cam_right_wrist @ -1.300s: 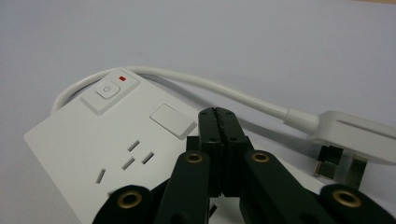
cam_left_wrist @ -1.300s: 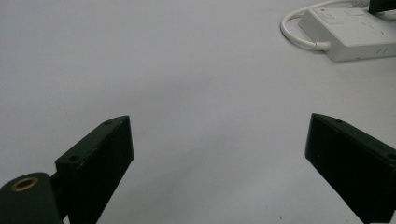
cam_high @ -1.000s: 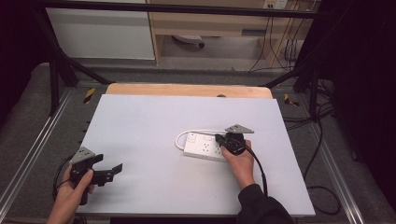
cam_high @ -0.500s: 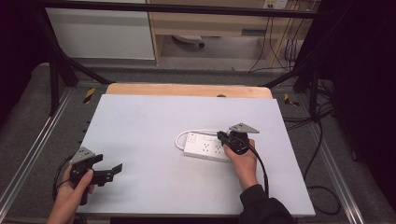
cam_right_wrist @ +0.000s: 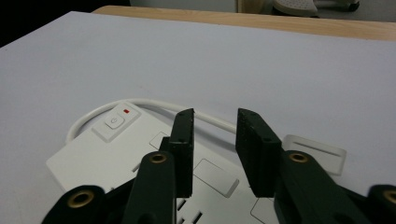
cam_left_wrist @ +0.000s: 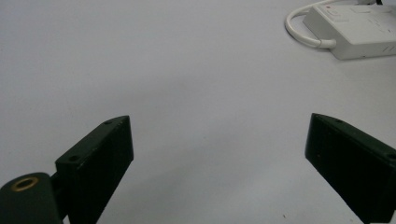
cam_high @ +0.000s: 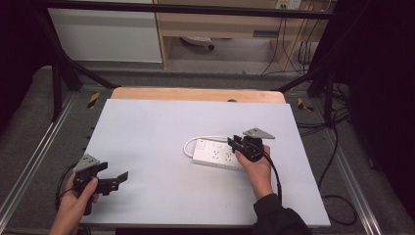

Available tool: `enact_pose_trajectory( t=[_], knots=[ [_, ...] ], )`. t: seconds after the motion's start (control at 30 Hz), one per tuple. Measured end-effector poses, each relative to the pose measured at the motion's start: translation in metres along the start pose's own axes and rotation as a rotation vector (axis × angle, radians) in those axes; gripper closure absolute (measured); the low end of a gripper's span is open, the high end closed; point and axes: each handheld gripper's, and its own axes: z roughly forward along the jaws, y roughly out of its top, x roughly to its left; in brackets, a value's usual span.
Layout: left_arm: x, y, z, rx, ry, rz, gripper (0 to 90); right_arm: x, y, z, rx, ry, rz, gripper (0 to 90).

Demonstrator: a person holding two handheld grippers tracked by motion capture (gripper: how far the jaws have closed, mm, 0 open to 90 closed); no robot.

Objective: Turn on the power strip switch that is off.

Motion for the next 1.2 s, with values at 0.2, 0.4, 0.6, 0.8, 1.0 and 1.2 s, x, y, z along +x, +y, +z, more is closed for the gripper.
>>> enact_pose_trajectory(
  t=[0.2,0.4,0.6,0.8,1.0,1.2],
  knots=[
    [0.0,0.0,0.0,0.001,0.001,-0.001,7.8,-0.001,0.002,-0.003,-0.003,0.0,0.008,58.0],
    [0.0,0.0,0.0,0.004,0.001,0.001,7.8,0.001,0.004,-0.004,0.004,-0.009,0.005,48.6],
    [0.0,0.0,0.001,0.004,0.0,-0.002,7.8,0.003,0.007,-0.003,0.032,-0.024,0.004,29.3],
    [0.0,0.0,0.001,0.009,0.001,-0.001,7.8,0.006,0.009,-0.003,0.056,-0.036,0.002,14.7],
    [0.0,0.0,0.001,0.01,0.0,-0.005,7.8,0.005,0.013,-0.005,0.055,-0.029,0.023,4.1],
    [0.0,0.0,0.001,0.011,0.0,-0.004,7.8,0.003,0.017,-0.013,0.044,-0.002,0.018,3.6]
  ],
)
